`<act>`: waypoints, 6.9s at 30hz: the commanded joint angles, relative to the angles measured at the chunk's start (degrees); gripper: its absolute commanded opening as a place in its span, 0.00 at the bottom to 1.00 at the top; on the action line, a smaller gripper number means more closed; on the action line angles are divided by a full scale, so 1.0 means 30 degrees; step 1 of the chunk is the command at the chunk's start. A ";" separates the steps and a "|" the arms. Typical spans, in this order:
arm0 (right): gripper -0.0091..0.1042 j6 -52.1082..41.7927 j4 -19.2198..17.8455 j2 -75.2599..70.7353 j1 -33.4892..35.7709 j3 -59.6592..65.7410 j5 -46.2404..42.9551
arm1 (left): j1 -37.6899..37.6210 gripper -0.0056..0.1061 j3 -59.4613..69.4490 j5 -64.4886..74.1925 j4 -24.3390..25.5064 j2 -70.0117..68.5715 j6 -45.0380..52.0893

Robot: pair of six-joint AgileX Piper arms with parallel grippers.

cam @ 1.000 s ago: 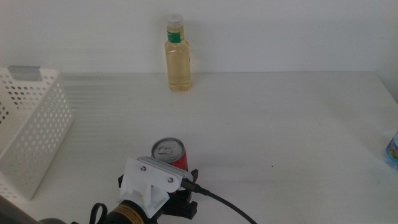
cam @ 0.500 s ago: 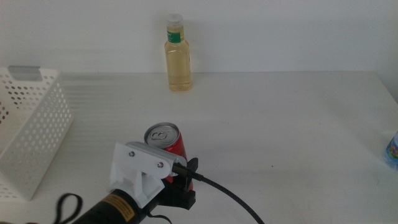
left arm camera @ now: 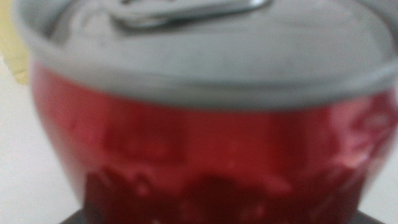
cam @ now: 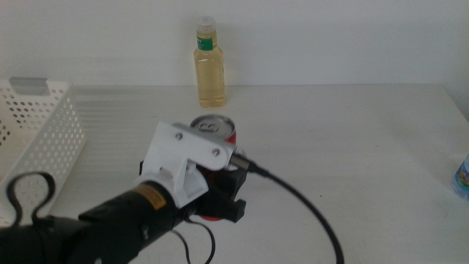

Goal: Use arms to grab the bottles and put them into the dustbin to the left of the table.

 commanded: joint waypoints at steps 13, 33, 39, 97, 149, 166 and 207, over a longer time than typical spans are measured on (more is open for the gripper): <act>0.67 -0.0100 -0.0243 -0.0514 -0.0138 -0.0151 -0.1440 | 0.0227 0.01 -0.3634 0.2290 -0.8397 -0.2069 1.0213; 0.67 -0.0100 -0.0243 -0.0514 -0.0138 -0.0151 -0.1440 | 1.0073 0.01 -0.9113 2.0190 0.3501 -0.2096 -0.1716; 0.67 -0.0100 -0.0243 -0.0514 -0.0138 -0.0151 -0.1440 | 1.2245 0.01 -0.9507 2.3121 0.4081 -0.2077 -0.2170; 0.67 -0.0100 -0.0243 -0.0514 -0.0138 -0.0151 -0.1440 | 2.2045 0.01 -2.1846 3.2635 0.9929 0.9534 -0.0055; 0.67 -0.0100 -0.0243 -0.0514 -0.0138 -0.0151 -0.1440 | 1.9305 0.83 -2.3126 3.2829 1.1336 0.7883 -0.4975; 0.67 -0.0100 -0.0243 -0.0514 -0.0138 -0.0151 -0.1440 | 1.1896 0.56 -1.5670 2.5841 1.3333 -0.0103 -1.0178; 0.67 -0.0100 -0.0243 -0.0514 -0.0138 -0.0151 -0.1440 | 0.7900 0.86 -0.4992 -0.1040 1.3198 0.4041 -1.1862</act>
